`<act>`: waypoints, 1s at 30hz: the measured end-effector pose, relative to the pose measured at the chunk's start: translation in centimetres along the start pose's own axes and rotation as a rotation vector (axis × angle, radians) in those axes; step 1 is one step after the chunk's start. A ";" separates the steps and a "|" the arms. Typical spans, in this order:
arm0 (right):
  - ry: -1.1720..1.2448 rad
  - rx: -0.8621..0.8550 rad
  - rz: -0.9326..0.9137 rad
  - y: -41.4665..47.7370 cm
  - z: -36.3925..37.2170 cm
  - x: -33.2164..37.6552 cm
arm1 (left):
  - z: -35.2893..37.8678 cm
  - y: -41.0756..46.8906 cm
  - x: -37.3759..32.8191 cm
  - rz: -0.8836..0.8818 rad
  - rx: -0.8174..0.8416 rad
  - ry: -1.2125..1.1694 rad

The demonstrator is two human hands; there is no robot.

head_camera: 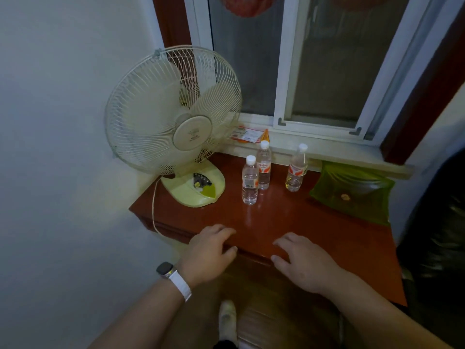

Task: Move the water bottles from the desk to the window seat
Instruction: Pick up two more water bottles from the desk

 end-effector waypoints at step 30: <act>0.162 -0.172 0.476 19.6 1.3 -5.3 | 8.7 25.3 9.0 -0.313 0.162 -0.720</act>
Point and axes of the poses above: each hand's wrist, its own y-axis towards the middle knuckle, its own z-axis out of the palm, x = y × z, the point moved 3 cm from there along y, towards the middle knuckle, and after that the axes turned 12 degrees about -x, right-handed, at the moved point
